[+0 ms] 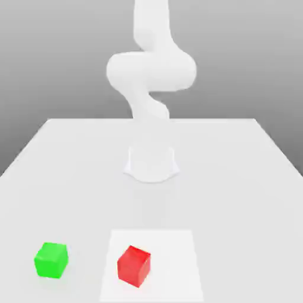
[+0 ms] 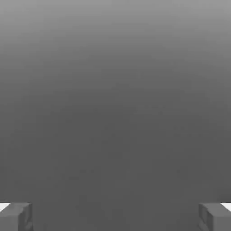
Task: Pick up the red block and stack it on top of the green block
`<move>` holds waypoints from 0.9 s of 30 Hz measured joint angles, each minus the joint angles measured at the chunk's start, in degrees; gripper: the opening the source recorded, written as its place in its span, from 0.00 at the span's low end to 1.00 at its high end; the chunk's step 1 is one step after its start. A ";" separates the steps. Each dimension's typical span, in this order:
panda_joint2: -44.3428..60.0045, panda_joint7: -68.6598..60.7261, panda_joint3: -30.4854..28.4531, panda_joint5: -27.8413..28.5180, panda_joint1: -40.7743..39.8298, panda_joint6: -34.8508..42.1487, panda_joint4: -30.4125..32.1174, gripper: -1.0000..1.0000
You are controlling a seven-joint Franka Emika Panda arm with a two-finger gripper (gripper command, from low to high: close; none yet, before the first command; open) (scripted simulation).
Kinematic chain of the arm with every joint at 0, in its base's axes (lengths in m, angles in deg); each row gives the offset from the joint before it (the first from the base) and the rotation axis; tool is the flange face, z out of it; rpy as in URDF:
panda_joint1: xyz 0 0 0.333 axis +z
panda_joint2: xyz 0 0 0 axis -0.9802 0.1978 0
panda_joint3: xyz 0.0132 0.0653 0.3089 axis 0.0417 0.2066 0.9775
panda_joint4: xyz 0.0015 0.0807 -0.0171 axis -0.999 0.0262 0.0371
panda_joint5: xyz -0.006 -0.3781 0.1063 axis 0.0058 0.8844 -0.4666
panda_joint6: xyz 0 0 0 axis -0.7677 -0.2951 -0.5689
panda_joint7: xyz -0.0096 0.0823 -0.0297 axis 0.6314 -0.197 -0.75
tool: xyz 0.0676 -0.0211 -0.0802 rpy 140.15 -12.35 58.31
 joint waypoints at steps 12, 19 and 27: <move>22.53 -29.99 -10.68 -2.61 9.17 -10.36 7.36 0.50; 35.67 -48.21 -13.63 -5.45 11.28 -16.27 11.58 0.50; 50.47 -64.98 -12.60 -6.63 9.41 -24.11 15.37 0.50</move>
